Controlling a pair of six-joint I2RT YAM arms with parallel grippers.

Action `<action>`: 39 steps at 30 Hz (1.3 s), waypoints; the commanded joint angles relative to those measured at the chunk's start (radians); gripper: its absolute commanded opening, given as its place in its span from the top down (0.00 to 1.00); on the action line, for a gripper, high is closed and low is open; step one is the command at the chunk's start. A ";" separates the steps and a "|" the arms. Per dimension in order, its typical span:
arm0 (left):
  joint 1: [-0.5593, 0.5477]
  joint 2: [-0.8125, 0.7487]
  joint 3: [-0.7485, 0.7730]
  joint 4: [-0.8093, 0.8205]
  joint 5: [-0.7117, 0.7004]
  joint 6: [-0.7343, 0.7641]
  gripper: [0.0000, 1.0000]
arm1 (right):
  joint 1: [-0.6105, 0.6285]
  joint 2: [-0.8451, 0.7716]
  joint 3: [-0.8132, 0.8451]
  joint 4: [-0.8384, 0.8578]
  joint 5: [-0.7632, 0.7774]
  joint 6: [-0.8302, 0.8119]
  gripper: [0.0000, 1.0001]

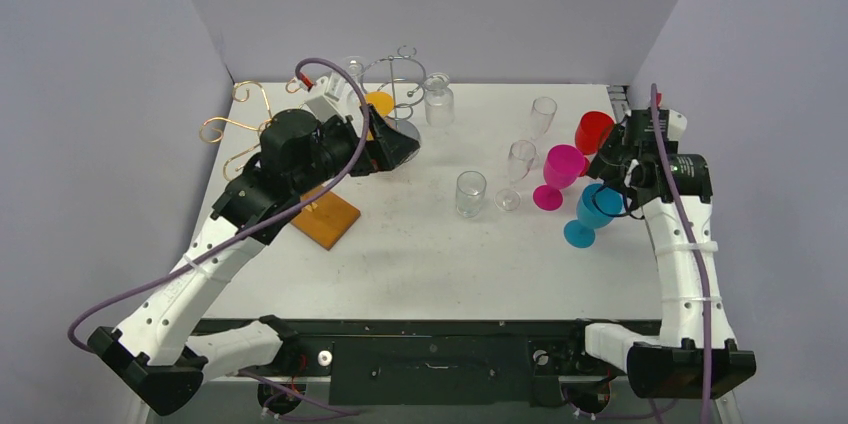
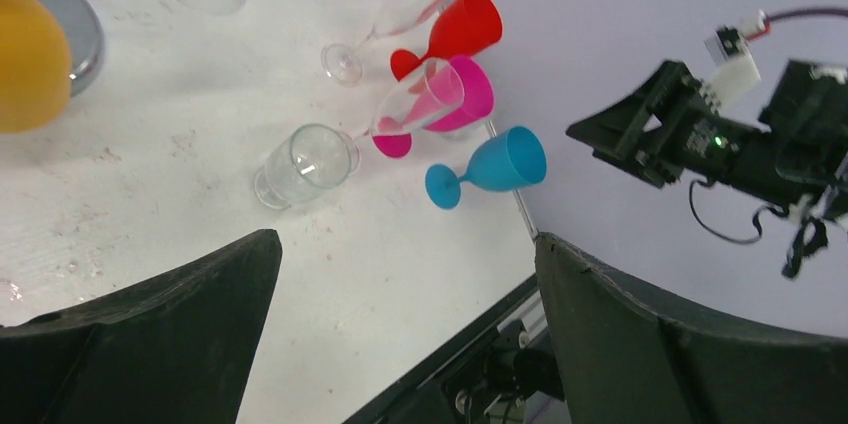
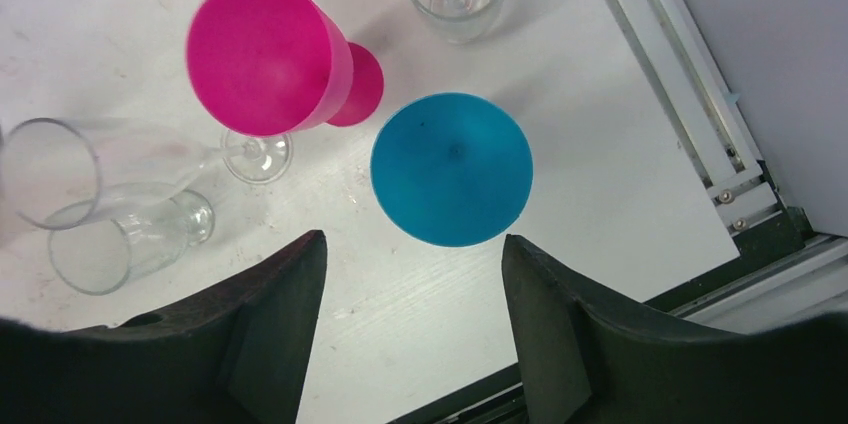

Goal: Take the wine glass off the wine glass rack
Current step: Pick up the wine glass from the wine rack.

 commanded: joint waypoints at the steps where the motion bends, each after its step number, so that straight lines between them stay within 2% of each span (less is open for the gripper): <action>1: 0.000 0.036 0.127 0.000 -0.173 -0.019 0.04 | -0.004 -0.071 0.084 -0.012 -0.002 -0.007 0.37; 6: 0.002 0.092 0.221 -0.046 -0.271 0.002 0.04 | 0.031 -0.116 0.095 0.080 -0.131 0.055 0.35; 11: 0.014 0.130 0.316 -0.114 -0.296 0.041 0.04 | 0.209 -0.102 0.052 0.269 -0.202 0.198 0.35; 15: 0.029 0.129 0.360 -0.156 -0.311 0.081 0.04 | 0.352 -0.039 0.016 0.467 -0.244 0.308 0.35; 19: 0.050 0.097 0.383 -0.187 -0.312 0.101 0.04 | 0.487 0.065 0.036 0.599 -0.231 0.389 0.37; 24: 0.053 0.047 0.390 -0.222 -0.305 0.112 0.04 | 0.605 0.207 0.122 0.705 -0.192 0.448 0.44; 35: 0.053 -0.057 0.365 -0.263 -0.306 0.129 0.04 | 0.688 0.538 0.334 0.832 -0.164 0.530 0.58; 39: 0.054 -0.081 0.352 -0.273 -0.304 0.130 0.04 | 0.703 0.606 0.349 0.897 -0.124 0.564 0.63</action>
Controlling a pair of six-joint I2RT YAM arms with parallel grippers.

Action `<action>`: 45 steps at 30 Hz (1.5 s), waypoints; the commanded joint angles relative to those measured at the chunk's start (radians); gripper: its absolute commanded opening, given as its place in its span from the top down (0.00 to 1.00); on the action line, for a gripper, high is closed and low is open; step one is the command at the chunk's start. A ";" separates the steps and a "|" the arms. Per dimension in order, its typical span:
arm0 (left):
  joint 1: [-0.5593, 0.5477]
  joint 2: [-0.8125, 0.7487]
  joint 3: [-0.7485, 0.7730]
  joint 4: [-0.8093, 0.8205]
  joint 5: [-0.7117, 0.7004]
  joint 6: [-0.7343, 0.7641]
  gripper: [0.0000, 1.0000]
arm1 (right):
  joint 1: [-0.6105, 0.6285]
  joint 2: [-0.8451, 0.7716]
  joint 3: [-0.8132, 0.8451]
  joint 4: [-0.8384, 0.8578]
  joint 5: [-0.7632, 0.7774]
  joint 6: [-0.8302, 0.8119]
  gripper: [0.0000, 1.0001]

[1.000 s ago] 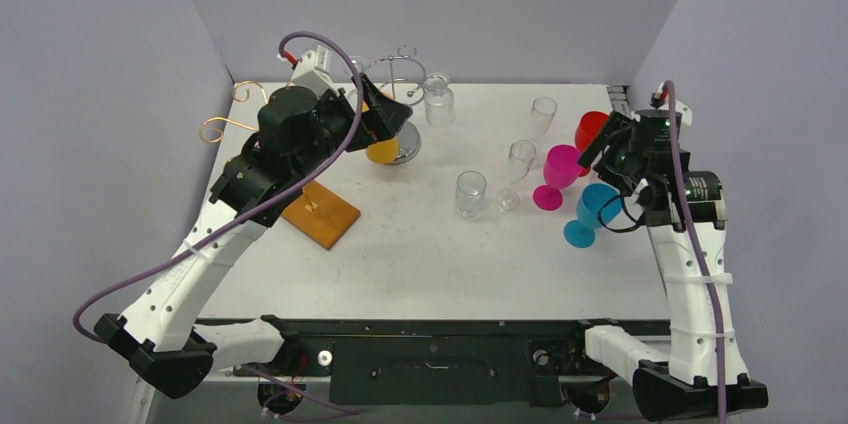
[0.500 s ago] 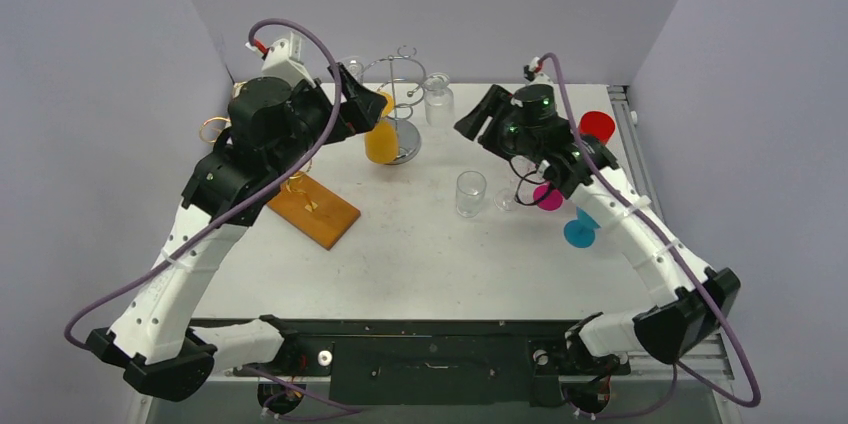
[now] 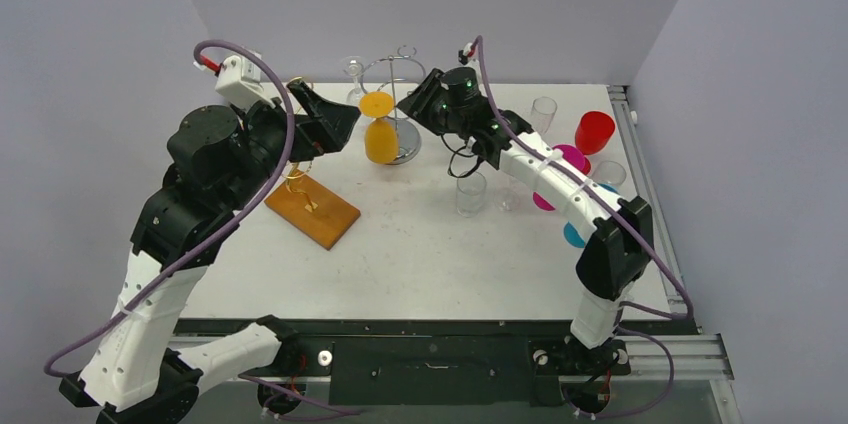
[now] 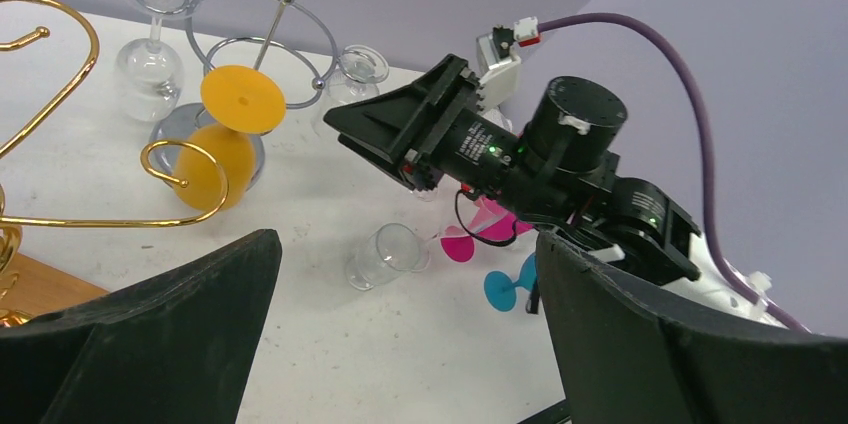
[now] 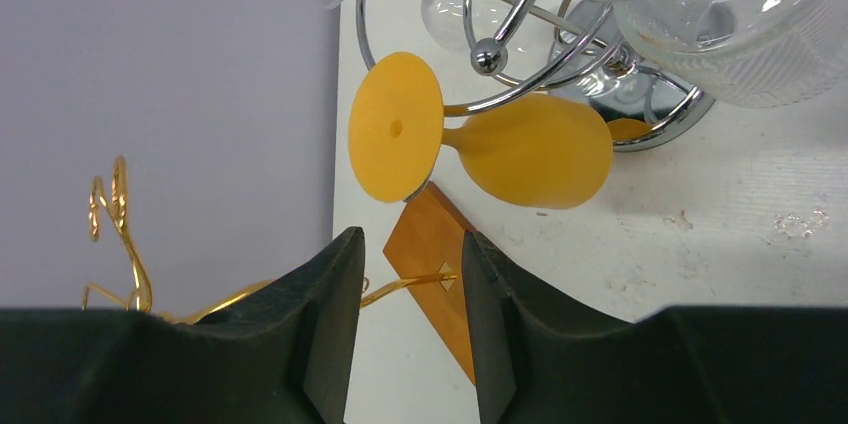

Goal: Take the wine glass off the wine glass rack
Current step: Pick up the wine glass from the wine rack.

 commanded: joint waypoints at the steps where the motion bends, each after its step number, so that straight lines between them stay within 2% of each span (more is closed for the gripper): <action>1: 0.007 -0.025 0.009 -0.013 -0.008 0.021 0.04 | 0.017 0.055 0.044 0.123 0.061 0.058 0.64; 9: 0.008 -0.048 0.003 -0.026 -0.017 0.034 0.04 | 0.022 0.114 0.048 0.194 0.085 0.092 0.66; 24: 0.010 -0.064 0.006 -0.028 -0.022 0.036 0.04 | 0.032 0.196 0.113 0.192 0.111 0.111 0.69; 31: 0.010 -0.067 0.007 -0.029 -0.023 0.033 0.04 | 0.032 0.217 0.126 0.193 0.110 0.122 0.79; 35: 0.010 -0.066 0.007 -0.027 -0.022 0.033 0.04 | 0.032 0.224 0.128 0.198 0.101 0.130 0.81; 45: 0.010 -0.066 0.002 -0.026 -0.019 0.030 0.04 | 0.033 0.236 0.150 0.154 0.111 0.118 0.81</action>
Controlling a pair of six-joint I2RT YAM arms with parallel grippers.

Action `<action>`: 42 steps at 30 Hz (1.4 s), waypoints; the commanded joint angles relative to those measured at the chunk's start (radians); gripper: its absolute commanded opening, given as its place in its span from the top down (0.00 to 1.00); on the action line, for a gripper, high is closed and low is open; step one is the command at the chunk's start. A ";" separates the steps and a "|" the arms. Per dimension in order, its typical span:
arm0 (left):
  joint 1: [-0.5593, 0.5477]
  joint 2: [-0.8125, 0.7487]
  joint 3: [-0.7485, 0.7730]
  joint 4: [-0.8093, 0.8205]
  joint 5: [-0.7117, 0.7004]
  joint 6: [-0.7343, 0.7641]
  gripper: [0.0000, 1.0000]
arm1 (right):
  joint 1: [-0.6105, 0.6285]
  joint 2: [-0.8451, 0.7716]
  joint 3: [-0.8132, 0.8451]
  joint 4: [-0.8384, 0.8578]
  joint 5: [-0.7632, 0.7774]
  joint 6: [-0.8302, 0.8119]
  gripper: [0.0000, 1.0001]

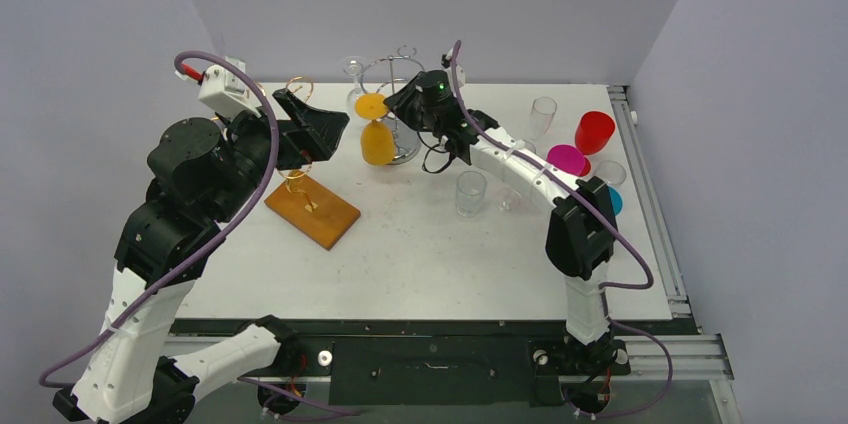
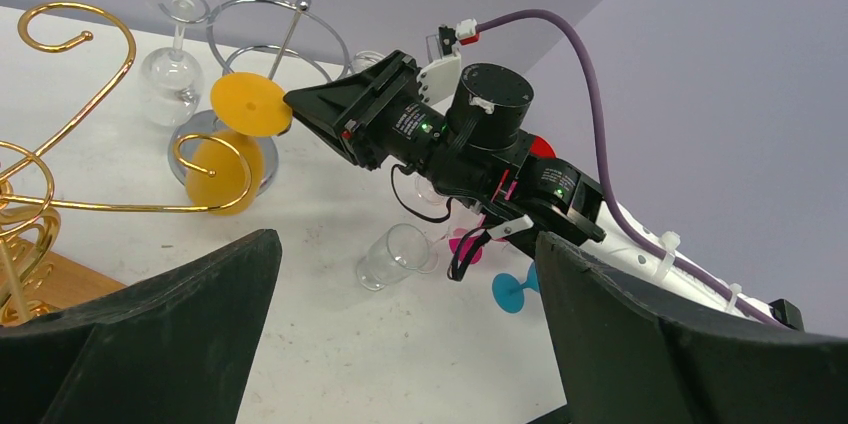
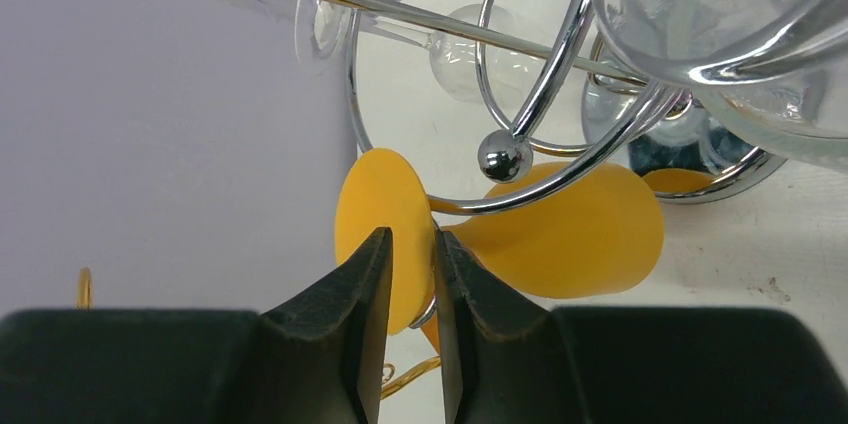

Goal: Take the wine glass off the wine glass rack
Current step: Pick up the wine glass from the wine rack.

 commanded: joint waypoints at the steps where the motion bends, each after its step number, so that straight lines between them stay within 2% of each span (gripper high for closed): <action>1: 0.005 -0.009 0.004 0.009 -0.004 0.008 0.04 | 0.006 0.013 0.042 0.005 0.029 -0.007 0.80; 15: 0.005 -0.008 0.000 0.015 -0.005 0.010 0.04 | 0.011 0.018 0.054 -0.017 0.030 -0.024 0.77; 25: 0.005 -0.008 -0.009 0.024 -0.002 0.008 0.04 | 0.018 -0.043 -0.030 0.047 0.003 0.026 0.64; 42: 0.005 -0.010 -0.015 0.035 0.004 0.006 0.04 | 0.055 -0.103 -0.150 0.186 0.030 0.158 0.62</action>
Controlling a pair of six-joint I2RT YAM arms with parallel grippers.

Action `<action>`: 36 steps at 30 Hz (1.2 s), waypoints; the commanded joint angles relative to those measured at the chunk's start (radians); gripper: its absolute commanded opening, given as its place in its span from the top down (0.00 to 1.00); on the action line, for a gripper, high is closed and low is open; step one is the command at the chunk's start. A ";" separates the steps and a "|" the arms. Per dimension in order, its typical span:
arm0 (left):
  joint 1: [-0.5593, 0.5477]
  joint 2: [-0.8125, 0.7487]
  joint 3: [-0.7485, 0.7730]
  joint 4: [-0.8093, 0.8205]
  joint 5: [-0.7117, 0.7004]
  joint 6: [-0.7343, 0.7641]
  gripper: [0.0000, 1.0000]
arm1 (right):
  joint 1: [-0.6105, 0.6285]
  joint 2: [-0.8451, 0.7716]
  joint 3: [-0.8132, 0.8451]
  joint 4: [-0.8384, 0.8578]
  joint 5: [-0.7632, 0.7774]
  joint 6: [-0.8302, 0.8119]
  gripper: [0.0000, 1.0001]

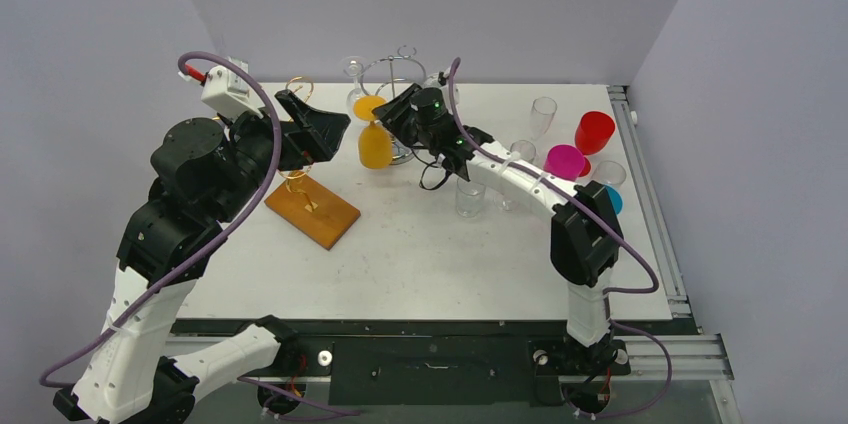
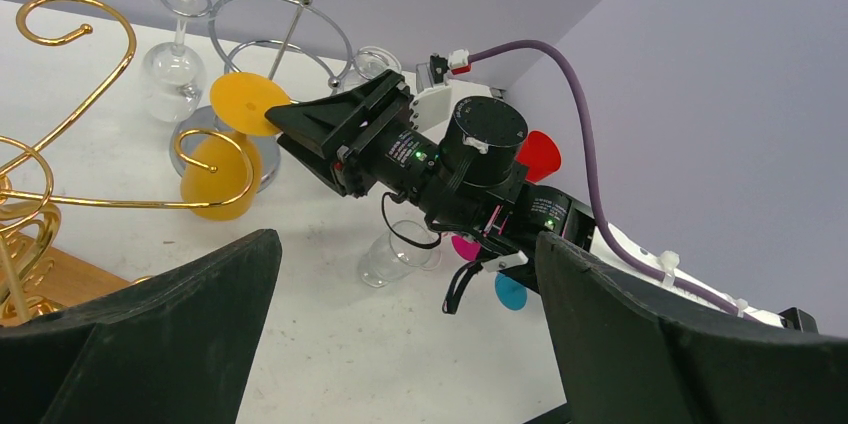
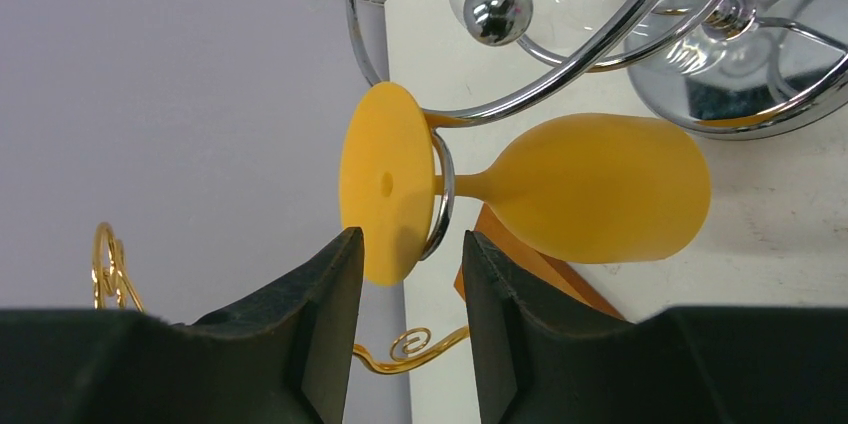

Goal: Take the wine glass off the wine glass rack
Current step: Pick up the wine glass from the wine rack.

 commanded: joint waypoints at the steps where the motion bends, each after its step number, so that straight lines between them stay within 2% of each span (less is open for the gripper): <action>1: 0.005 -0.010 -0.003 0.035 0.005 0.007 0.04 | 0.015 -0.057 -0.007 0.079 0.034 0.050 0.62; 18: 0.006 -0.016 -0.011 0.038 0.000 0.014 0.04 | 0.034 -0.021 -0.038 0.190 0.052 0.180 0.81; 31: 0.012 -0.020 -0.022 0.044 0.004 0.014 0.04 | 0.046 -0.003 -0.064 0.231 0.027 0.216 0.69; 36: 0.012 -0.021 -0.025 0.044 0.004 0.012 0.04 | 0.046 0.002 -0.075 0.248 0.023 0.228 0.68</action>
